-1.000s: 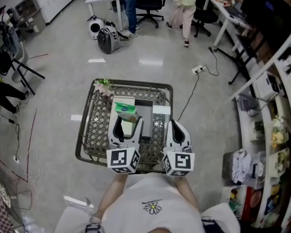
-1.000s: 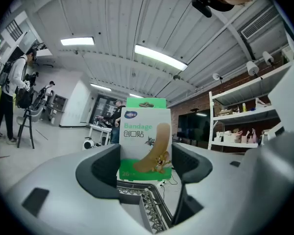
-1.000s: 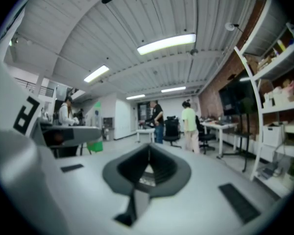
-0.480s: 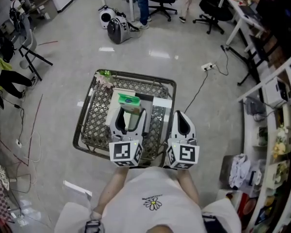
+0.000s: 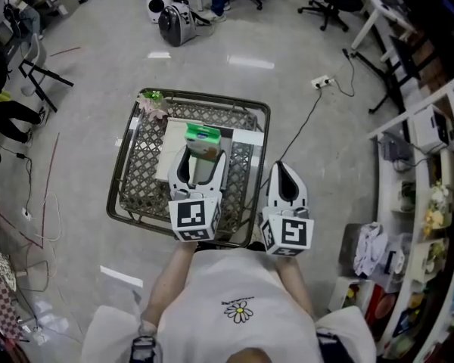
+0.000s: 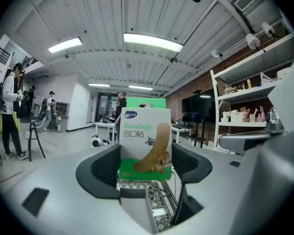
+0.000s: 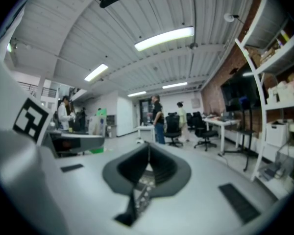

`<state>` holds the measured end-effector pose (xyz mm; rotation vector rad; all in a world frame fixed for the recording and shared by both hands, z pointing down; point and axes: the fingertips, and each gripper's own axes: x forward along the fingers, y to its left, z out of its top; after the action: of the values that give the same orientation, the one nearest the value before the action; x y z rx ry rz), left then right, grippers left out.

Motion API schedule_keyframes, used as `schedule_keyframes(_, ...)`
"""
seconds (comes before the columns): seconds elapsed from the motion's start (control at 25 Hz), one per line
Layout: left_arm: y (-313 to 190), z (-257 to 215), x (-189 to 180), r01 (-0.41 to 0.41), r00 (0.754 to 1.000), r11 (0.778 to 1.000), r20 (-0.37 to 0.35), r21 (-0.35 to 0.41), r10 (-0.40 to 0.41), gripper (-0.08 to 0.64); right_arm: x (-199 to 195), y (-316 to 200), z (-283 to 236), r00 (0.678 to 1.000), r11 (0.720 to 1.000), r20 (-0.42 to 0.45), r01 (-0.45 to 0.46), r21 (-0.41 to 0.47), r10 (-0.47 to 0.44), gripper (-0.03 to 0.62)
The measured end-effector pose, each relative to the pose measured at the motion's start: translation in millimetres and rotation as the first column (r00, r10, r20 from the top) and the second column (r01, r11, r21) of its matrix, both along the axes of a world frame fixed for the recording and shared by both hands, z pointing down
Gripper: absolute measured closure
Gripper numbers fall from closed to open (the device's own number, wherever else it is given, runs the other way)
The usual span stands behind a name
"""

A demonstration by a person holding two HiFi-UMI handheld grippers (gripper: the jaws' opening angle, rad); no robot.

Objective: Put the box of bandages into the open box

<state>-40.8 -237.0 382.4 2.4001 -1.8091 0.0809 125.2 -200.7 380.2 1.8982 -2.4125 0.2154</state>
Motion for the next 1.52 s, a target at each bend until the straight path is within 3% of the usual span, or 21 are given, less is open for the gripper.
schedule_keyframes(0.24,-19,37,2,-0.004,1.0,0.993,-0.031,-0.117,0.0,0.23,4,2,5,1.0,1.0,-0.014,-0.005,-0.006,0.005,0.561)
schedule_keyframes(0.4,-29,72,5,-0.026,0.997,0.974,-0.074,-0.223,0.01,0.23,7,5,8,1.0,1.0,-0.026,-0.009,-0.021,0.008,0.561)
schedule_keyframes(0.76,-45,148,14,-0.04,0.998,0.922,0.026,-0.386,0.054,0.23,21,14,22,0.997,0.996,-0.052,-0.052,-0.077,0.049,0.561)
schedule_keyframes(0.84,-49,169,15,-0.038,0.997,0.901,0.042,-0.432,0.062,0.23,25,14,25,0.996,0.994,-0.059,-0.065,-0.087,0.06,0.561)
schedule_keyframes(1.0,-44,208,11,-0.036,0.997,0.839,0.038,-0.544,0.067,0.23,30,20,33,0.995,0.99,-0.059,-0.082,-0.117,0.076,0.561)
schedule_keyframes(1.16,-50,235,11,-0.021,0.996,0.798,0.056,-0.603,0.069,0.23,36,20,40,0.993,0.986,-0.071,-0.099,-0.132,0.09,0.561)
schedule_keyframes(1.28,-43,256,8,-0.009,0.992,0.743,0.087,-0.669,0.091,0.23,37,25,43,0.993,0.984,-0.075,-0.106,-0.145,0.096,0.56)
schedule_keyframes(1.44,-49,270,7,0.014,0.986,0.712,0.129,-0.702,0.109,0.23,37,27,45,0.992,0.982,-0.078,-0.109,-0.153,0.098,0.561)
schedule_keyframes(1.52,-46,283,8,0.017,0.985,0.675,0.128,-0.738,0.115,0.23,34,27,50,0.993,0.98,-0.074,-0.106,-0.166,0.095,0.561)
